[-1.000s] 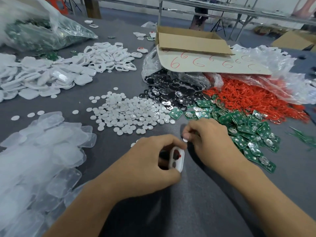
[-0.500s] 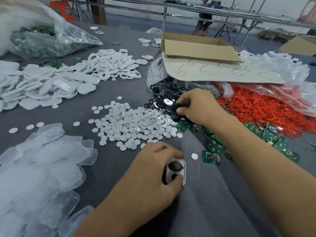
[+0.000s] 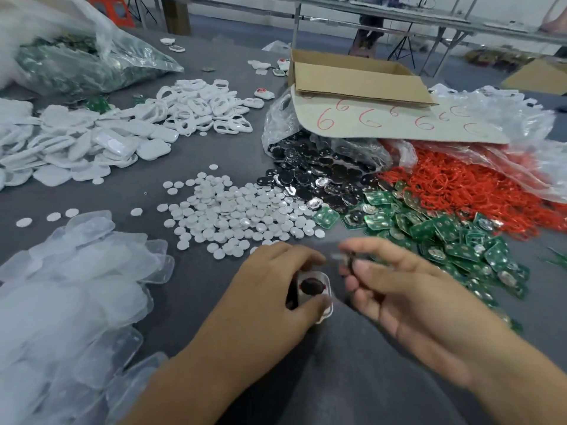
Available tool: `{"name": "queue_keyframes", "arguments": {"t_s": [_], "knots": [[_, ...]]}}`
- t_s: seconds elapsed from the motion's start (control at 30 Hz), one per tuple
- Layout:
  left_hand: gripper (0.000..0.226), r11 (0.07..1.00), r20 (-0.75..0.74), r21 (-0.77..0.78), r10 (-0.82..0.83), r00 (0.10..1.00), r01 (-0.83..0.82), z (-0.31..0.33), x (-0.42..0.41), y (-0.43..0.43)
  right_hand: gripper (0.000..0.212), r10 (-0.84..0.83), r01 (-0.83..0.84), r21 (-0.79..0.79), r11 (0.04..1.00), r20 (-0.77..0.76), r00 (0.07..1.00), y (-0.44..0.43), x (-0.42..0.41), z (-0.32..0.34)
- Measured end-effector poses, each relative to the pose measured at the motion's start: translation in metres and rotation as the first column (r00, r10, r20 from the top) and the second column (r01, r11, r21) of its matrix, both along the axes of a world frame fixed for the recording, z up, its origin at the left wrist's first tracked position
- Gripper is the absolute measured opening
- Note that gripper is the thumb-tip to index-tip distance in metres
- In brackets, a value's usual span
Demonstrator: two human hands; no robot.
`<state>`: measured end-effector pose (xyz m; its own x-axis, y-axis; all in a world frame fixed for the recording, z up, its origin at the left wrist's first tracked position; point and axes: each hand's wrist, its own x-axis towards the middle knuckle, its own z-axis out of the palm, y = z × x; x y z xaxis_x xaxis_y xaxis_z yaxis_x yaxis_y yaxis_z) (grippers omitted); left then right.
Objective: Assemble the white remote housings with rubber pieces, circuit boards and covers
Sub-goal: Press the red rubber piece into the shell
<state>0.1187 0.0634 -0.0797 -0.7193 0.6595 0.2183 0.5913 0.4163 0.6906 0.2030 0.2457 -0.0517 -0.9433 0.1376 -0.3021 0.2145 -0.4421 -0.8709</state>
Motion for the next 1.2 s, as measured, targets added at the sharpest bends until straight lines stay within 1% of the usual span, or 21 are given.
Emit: {"name": "queue_keyframes", "arguments": {"t_s": [0.03, 0.07, 0.1, 0.17, 0.27, 0.33, 0.37, 0.43, 0.53, 0.6, 0.73, 0.9, 1.0, 1.1, 1.2], "knots": [[0.037, 1.000, -0.006, 0.000, -0.005, 1.000, 0.005, 0.001, 0.001, 0.001, 0.026, -0.009, 0.009, -0.108, 0.994, 0.004, 1.000, -0.003, 0.010, -0.006], [0.036, 1.000, -0.010, 0.009, -0.009, 1.000, 0.010, 0.001, 0.002, 0.002, 0.025, -0.016, 0.015, -0.177, 0.984, -0.006, 1.000, -0.005, 0.017, -0.011], [0.035, 1.000, -0.012, 0.023, -0.012, 1.000, 0.012, 0.002, 0.002, 0.002, 0.024, -0.028, 0.023, -0.208, 0.978, -0.020, 0.999, -0.008, 0.021, -0.014], [0.035, 0.999, -0.011, 0.039, -0.011, 1.000, 0.012, 0.002, 0.003, 0.003, 0.030, -0.061, 0.048, -0.182, 0.982, -0.067, 0.996, -0.013, 0.025, -0.019], [0.036, 0.997, -0.038, 0.082, 0.010, 0.999, -0.007, 0.002, 0.004, 0.004, 0.018, -0.105, 0.093, -0.087, 0.992, -0.138, 0.985, -0.017, 0.023, -0.023], [0.034, 0.985, -0.057, 0.168, 0.046, 0.997, -0.036, 0.003, 0.005, 0.005, 0.012, -0.081, 0.072, -0.053, 0.996, -0.192, 0.978, -0.018, 0.022, -0.023], [0.031, 0.973, -0.051, 0.226, 0.055, 0.997, -0.042, 0.004, 0.007, 0.005, 0.011, -0.069, 0.059, -0.053, 0.997, -0.211, 0.975, -0.018, 0.021, -0.024], [0.023, 0.943, -0.025, 0.334, 0.029, 0.999, -0.019, 0.007, 0.010, 0.005, 0.013, -0.067, 0.045, -0.102, 0.994, -0.224, 0.972, -0.016, 0.021, -0.024], [0.019, 0.908, 0.021, 0.416, -0.072, 0.997, 0.056, 0.009, 0.014, 0.007, 0.019, -0.062, 0.016, -0.194, 0.981, -0.232, 0.971, -0.014, 0.020, -0.024], [0.021, 0.896, 0.042, 0.436, -0.108, 0.993, 0.079, 0.008, 0.015, 0.008, 0.022, -0.066, 0.013, -0.223, 0.975, -0.235, 0.970, -0.014, 0.019, -0.025], [0.023, 0.872, 0.034, 0.480, -0.130, 0.991, 0.098, 0.008, 0.016, 0.007, 0.028, -0.057, 0.019, -0.155, 0.988, -0.245, 0.968, -0.014, 0.019, -0.028], [0.020, 0.887, -0.022, 0.456, -0.069, 0.997, 0.071, 0.009, 0.013, 0.007, 0.033, 0.024, -0.062, -0.136, 0.989, -0.263, 0.964, -0.012, 0.020, -0.026], [0.018, 0.897, -0.020, 0.439, -0.048, 0.999, 0.051, 0.010, 0.010, 0.005, 0.035, 0.025, -0.061, -0.131, 0.990, -0.260, 0.965, -0.012, 0.020, -0.025], [0.018, 0.899, -0.007, 0.432, -0.067, 0.998, 0.063, 0.012, 0.011, 0.005, 0.031, -0.017, -0.018, -0.127, 0.992, -0.269, 0.963, -0.013, 0.020, -0.025], [0.021, 0.888, 0.013, 0.452, -0.105, 0.994, 0.088, 0.014, 0.012, 0.005, 0.021, -0.039, 0.002, -0.141, 0.990, -0.262, 0.964, -0.013, 0.021, -0.024]]}}
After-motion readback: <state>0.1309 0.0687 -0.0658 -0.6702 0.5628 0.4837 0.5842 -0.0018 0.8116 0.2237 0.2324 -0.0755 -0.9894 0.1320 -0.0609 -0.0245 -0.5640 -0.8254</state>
